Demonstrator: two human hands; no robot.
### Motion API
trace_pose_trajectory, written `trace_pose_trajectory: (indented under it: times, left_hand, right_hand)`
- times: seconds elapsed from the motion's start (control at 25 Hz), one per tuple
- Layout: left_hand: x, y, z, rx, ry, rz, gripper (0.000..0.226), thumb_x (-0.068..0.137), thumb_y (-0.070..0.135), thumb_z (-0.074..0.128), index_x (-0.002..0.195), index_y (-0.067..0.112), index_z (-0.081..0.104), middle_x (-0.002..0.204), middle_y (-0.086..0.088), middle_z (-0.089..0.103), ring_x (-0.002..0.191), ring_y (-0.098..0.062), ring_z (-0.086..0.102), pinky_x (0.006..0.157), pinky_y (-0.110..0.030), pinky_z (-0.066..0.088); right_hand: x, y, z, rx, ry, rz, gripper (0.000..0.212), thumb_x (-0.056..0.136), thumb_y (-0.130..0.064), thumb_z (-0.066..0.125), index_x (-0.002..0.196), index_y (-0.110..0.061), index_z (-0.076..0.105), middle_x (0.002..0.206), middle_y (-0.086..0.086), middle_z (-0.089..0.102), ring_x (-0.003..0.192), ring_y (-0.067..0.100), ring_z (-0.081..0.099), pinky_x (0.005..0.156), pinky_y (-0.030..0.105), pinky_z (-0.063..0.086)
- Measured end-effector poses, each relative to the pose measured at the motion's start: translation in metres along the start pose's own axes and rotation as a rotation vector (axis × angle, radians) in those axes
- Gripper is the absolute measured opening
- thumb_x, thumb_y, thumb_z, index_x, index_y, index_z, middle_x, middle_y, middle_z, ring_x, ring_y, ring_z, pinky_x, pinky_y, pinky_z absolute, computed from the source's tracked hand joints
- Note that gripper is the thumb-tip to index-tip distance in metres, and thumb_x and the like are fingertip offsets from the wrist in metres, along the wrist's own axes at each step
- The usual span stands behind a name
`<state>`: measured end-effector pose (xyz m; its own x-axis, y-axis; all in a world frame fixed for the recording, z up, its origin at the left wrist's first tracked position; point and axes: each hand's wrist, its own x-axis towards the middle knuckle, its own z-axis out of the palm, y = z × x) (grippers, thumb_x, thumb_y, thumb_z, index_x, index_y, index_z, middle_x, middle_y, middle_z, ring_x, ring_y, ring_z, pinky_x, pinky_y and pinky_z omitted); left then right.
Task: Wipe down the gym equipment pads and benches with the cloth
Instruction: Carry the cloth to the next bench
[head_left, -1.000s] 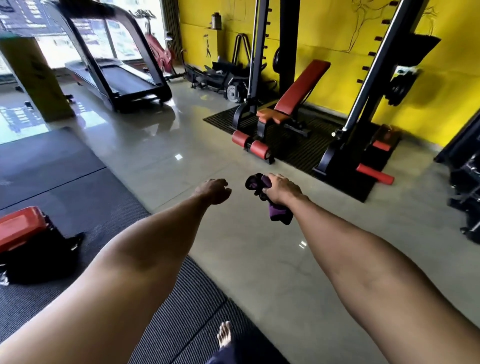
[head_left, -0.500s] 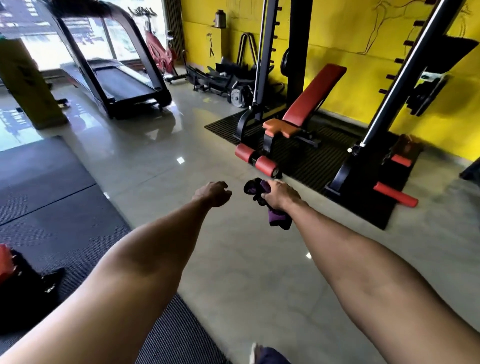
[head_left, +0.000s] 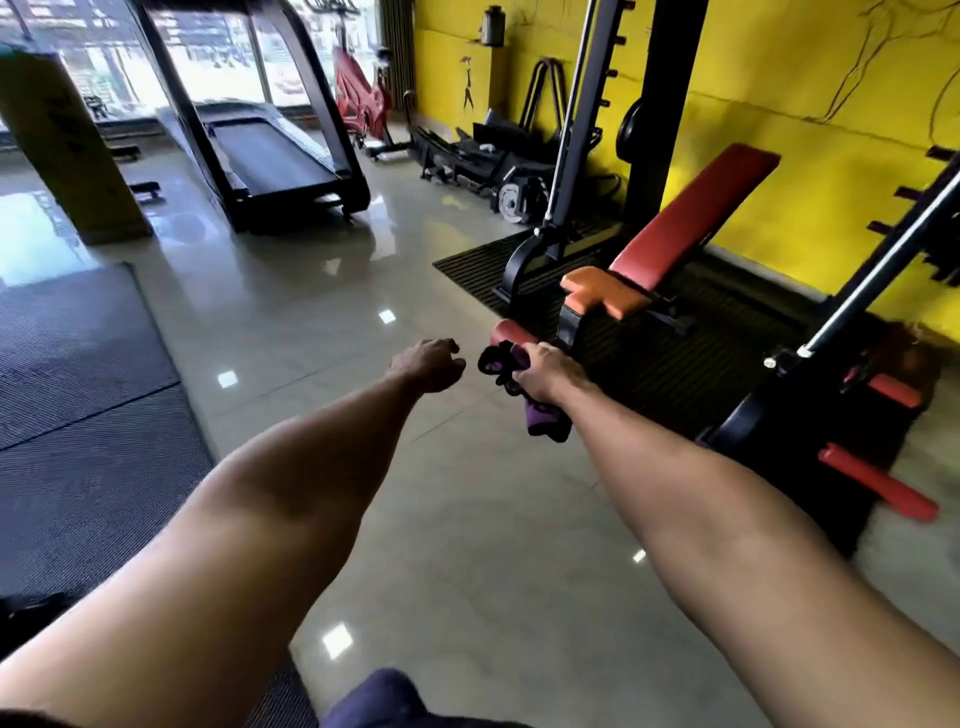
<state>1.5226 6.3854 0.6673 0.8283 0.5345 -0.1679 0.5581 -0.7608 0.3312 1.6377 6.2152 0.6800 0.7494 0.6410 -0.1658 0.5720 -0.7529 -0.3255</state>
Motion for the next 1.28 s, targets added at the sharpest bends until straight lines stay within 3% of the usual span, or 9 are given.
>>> trace_pose_trajectory:
  times: [0.44, 0.76, 1.28]
  left_hand:
    - [0.320, -0.003, -0.035, 0.112, -0.079, 0.038, 0.048, 0.104, 0.044, 0.044, 0.149, 0.027, 0.044, 0.155, -0.006, 0.045, 0.137, -0.026, 0.048, 0.099, -0.039, 0.048]
    - [0.536, 0.005, -0.071, 0.091, -0.129, 0.068, 0.047, 0.103, 0.043, 0.045, 0.146, 0.026, 0.047, 0.149, -0.006, 0.052, 0.133, -0.027, 0.051, 0.099, -0.040, 0.047]
    - [0.866, 0.036, -0.113, 0.029, -0.123, 0.100, 0.041, 0.096, 0.042, 0.049, 0.133, 0.024, 0.057, 0.140, -0.007, 0.059, 0.125, -0.030, 0.057, 0.096, -0.041, 0.050]
  right_hand:
    - [0.332, 0.017, -0.029, -0.010, -0.013, 0.019, 0.047, 0.093, -0.037, 0.060, 0.136, -0.019, 0.053, 0.140, 0.011, 0.053, 0.131, 0.034, 0.053, 0.105, 0.041, 0.045]
    - [0.535, 0.039, -0.066, -0.006, -0.017, 0.117, 0.037, 0.096, -0.032, 0.056, 0.129, -0.016, 0.057, 0.139, 0.013, 0.055, 0.129, 0.035, 0.054, 0.104, 0.039, 0.044]
    - [0.847, 0.068, -0.133, -0.008, 0.027, 0.107, 0.036, 0.097, -0.032, 0.055, 0.129, -0.015, 0.056, 0.136, 0.012, 0.056, 0.125, 0.036, 0.056, 0.098, 0.038, 0.043]
